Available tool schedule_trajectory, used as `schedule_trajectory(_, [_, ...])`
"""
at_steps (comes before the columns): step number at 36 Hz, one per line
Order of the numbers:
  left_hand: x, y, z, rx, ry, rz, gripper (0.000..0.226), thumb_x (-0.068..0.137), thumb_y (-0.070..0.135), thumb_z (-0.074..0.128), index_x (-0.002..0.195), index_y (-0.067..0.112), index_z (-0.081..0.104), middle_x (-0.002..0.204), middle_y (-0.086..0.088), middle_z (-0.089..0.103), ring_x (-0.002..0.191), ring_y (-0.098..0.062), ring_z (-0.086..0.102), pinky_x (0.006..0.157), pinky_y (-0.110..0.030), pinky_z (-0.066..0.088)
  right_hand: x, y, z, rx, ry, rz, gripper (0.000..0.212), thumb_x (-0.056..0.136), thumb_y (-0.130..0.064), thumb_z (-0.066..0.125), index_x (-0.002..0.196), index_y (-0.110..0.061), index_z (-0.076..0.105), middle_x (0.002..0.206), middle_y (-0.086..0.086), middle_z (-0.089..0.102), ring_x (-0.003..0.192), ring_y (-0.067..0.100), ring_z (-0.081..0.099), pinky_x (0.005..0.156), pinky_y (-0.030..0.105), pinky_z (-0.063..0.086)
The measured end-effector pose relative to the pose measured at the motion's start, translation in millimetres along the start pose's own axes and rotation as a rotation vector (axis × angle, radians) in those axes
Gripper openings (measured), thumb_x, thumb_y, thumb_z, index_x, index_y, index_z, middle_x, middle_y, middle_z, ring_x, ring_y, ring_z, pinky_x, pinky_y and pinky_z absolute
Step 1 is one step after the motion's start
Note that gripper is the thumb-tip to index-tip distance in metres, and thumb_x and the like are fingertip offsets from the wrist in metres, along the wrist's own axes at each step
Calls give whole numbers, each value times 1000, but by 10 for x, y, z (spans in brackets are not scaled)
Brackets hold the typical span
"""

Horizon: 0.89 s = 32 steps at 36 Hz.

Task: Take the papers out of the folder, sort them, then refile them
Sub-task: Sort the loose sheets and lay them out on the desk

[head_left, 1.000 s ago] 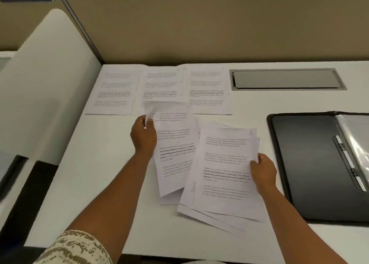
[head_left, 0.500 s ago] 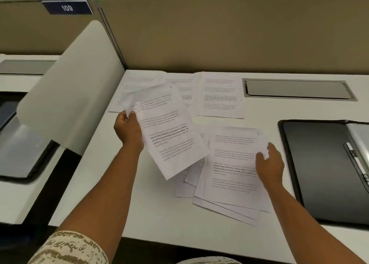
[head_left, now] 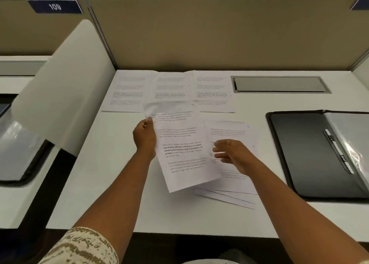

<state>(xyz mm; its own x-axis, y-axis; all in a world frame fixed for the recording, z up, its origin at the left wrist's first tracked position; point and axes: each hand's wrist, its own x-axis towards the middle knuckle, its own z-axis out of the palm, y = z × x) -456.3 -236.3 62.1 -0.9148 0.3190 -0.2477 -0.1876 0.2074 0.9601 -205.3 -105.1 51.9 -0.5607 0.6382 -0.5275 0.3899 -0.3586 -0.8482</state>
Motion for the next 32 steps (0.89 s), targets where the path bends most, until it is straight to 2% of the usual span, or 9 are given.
schedule_trajectory(3, [8, -40, 61, -14, -17, -36, 40, 102, 36, 50, 69, 16, 46, 67, 3, 49, 64, -13, 42, 61, -27, 36, -47, 100, 17, -97, 42, 19, 49, 92, -37, 71, 134, -18, 55, 119, 5, 67, 101, 18, 65, 79, 30, 52])
schedule_trajectory(7, [7, -43, 148, -29, -91, -70, 34, 102, 37, 51, 78, 13, 53, 72, 0, 54, 66, -14, 47, 63, -29, 41, -19, 212, -35, -86, 49, 46, 67, 89, -45, 72, 146, -23, 43, 134, 4, 55, 116, 22, 58, 89, 34, 49])
schedule_trajectory(12, [90, 22, 389, -16, -97, -84, 36, 101, 42, 50, 80, 15, 60, 80, 4, 61, 76, -14, 54, 73, -30, 45, 53, 222, -185, 11, 7, 35, 26, 96, -29, 68, 119, -16, 68, 120, 0, 73, 108, 20, 68, 88, 35, 54])
schedule_trajectory(14, [94, 81, 513, -29, -93, -101, 36, 102, 42, 49, 78, 18, 63, 83, 5, 65, 81, -15, 59, 77, -30, 48, 94, 218, -288, 36, -4, 9, 18, 96, -19, 67, 113, -14, 72, 113, 0, 76, 106, 22, 70, 86, 35, 56])
schedule_trajectory(19, [86, 164, 860, -119, -173, -187, 32, 100, 47, 53, 87, 21, 68, 96, 1, 72, 97, -23, 67, 91, -40, 53, 268, 136, -614, 170, 68, -44, 18, 96, -10, 66, 113, -5, 70, 112, 8, 76, 104, 28, 71, 82, 35, 60])
schedule_trajectory(21, [52, 174, 1022, -139, -257, -214, 33, 97, 49, 58, 100, 19, 70, 101, 0, 74, 96, -23, 68, 84, -36, 55, 350, 77, -777, 212, 110, -49, 18, 97, -10, 65, 114, -7, 70, 111, 6, 76, 103, 26, 71, 78, 30, 59])
schedule_trajectory(23, [-15, 177, 1186, -111, -337, -221, 32, 96, 45, 61, 112, 18, 69, 104, -3, 75, 91, -21, 71, 70, -30, 56, 435, 32, -944, 234, 150, -32, 16, 97, -12, 65, 112, -11, 70, 109, 3, 76, 102, 24, 71, 84, 36, 59])
schedule_trajectory(26, [-109, 168, 1446, -33, -451, -225, 29, 97, 39, 62, 113, 16, 70, 103, -5, 76, 89, -23, 73, 66, -30, 55, 595, -29, -1216, 255, 198, -19, 11, 97, -14, 65, 106, -12, 71, 107, 5, 77, 100, 27, 70, 93, 48, 54])
schedule_trajectory(32, [-156, 70, 1979, 92, -606, -267, 20, 95, 27, 66, 110, 15, 71, 106, -4, 76, 95, -23, 73, 78, -33, 57, 908, -192, -1729, 348, 265, -10, 8, 98, -9, 62, 103, -9, 68, 106, 11, 75, 90, 25, 70, 79, 39, 58])
